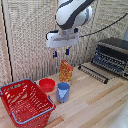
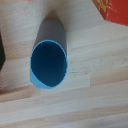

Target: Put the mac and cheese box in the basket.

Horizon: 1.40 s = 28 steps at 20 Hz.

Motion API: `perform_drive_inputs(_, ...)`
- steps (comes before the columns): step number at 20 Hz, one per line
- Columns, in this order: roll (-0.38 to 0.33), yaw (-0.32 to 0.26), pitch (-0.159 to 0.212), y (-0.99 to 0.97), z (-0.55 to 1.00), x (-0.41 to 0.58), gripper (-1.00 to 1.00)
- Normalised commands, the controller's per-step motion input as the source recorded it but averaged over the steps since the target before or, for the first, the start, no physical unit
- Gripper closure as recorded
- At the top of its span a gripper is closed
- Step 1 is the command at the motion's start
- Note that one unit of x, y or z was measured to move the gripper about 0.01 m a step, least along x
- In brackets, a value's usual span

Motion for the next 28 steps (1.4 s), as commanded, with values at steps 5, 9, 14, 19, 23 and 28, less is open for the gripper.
perform_drive_inputs(5,0.100,-0.031,0.000,-0.65,-0.05,0.139,-1.00)
perform_drive_inputs(9,0.125,-0.036,-0.001,-0.86,-0.10,0.156,-1.00)
perform_drive_inputs(14,0.107,-0.019,-0.013,-0.62,-0.17,0.197,-1.00)
perform_drive_inputs(19,0.006,0.005,0.000,0.06,-0.27,0.222,-1.00)
perform_drive_inputs(23,0.016,0.014,0.000,0.02,-0.30,0.255,-1.00)
perform_drive_inputs(28,0.025,0.029,0.003,-0.18,-0.35,0.267,-1.00)
